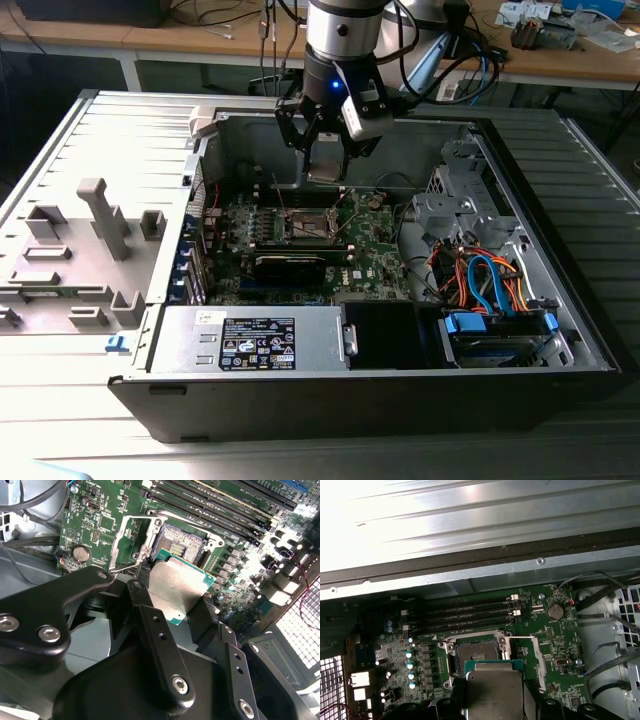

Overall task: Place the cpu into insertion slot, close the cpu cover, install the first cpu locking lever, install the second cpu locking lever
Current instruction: 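Place the cpu into insertion slot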

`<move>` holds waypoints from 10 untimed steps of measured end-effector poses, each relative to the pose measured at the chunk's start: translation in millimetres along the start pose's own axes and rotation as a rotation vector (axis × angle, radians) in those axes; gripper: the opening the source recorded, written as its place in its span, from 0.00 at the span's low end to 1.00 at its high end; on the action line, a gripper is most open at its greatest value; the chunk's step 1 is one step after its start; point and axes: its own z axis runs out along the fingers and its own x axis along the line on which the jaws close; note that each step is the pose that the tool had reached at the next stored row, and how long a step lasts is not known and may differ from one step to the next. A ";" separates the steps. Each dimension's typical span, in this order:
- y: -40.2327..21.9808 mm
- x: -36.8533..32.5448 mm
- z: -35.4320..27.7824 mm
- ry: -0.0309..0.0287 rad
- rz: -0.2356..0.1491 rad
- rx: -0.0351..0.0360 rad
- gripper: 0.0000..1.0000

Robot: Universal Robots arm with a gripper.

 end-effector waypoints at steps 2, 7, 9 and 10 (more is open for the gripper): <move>0.0 0.0 0.0 -0.0001 0.002 0.0000 0.55; 0.0 0.0 0.1 -0.0005 0.009 0.0005 0.55; 0.0 0.0 0.2 -0.0005 0.011 0.0004 0.55; 0.0 0.0 0.2 -0.0006 0.012 0.0004 0.55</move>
